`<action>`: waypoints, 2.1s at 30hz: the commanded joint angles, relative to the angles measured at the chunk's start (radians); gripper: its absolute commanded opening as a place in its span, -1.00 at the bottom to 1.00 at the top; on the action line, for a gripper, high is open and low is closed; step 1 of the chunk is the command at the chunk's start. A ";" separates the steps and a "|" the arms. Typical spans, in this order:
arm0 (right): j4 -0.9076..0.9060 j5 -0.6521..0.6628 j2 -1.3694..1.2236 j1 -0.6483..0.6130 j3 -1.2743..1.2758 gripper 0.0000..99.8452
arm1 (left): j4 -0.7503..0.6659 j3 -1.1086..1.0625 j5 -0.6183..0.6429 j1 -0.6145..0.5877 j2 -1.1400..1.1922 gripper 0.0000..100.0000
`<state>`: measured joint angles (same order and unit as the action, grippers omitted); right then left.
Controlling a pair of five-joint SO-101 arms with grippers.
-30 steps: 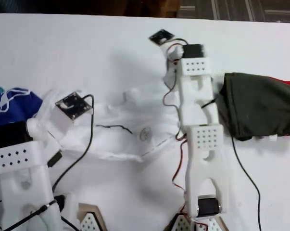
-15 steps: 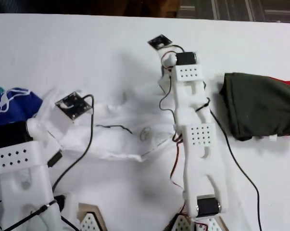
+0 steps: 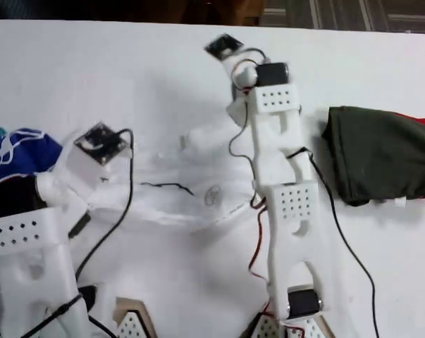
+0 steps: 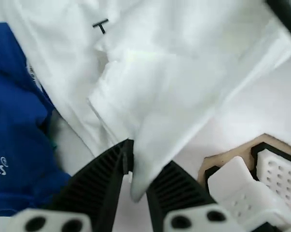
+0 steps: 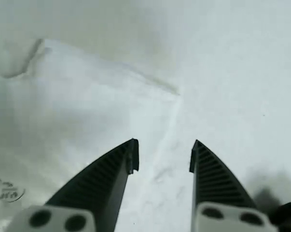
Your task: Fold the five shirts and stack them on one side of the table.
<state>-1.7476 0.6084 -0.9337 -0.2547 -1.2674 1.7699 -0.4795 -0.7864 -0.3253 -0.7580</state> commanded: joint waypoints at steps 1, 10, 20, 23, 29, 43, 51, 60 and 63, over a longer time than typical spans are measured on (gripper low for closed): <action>-0.025 0.087 0.245 -0.076 0.215 -0.63 | -0.020 0.091 0.112 0.100 -0.008 -0.94; -0.022 0.183 0.421 0.033 0.669 -0.63 | -0.284 0.193 0.364 0.313 0.210 -0.94; -0.024 0.189 0.519 0.196 0.680 -0.63 | -0.198 0.642 0.410 0.287 0.608 -0.50; -0.024 0.187 0.524 0.200 0.680 -0.63 | -0.095 0.796 0.391 0.206 0.654 -0.50; -0.024 0.187 0.521 0.197 0.680 -0.63 | 0.021 0.792 0.198 -0.064 0.606 -0.50; -0.025 0.184 0.529 0.199 0.680 -0.63 | 0.020 -0.143 -0.210 -0.327 -0.301 -0.50; -0.025 0.183 0.530 0.191 0.680 -0.63 | -0.011 -0.372 -0.598 -0.687 -0.390 -0.50; -0.027 0.183 0.530 0.174 0.680 -0.63 | -0.338 -0.576 -0.680 -0.816 -0.336 -0.50; -0.027 0.163 0.550 0.153 0.683 -0.63 | -0.430 -0.631 -0.680 -0.815 -0.336 -0.50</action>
<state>-1.7492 0.7864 -0.4703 -0.0813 -0.5815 1.4170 -1.0794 -1.3495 -1.1308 -1.1001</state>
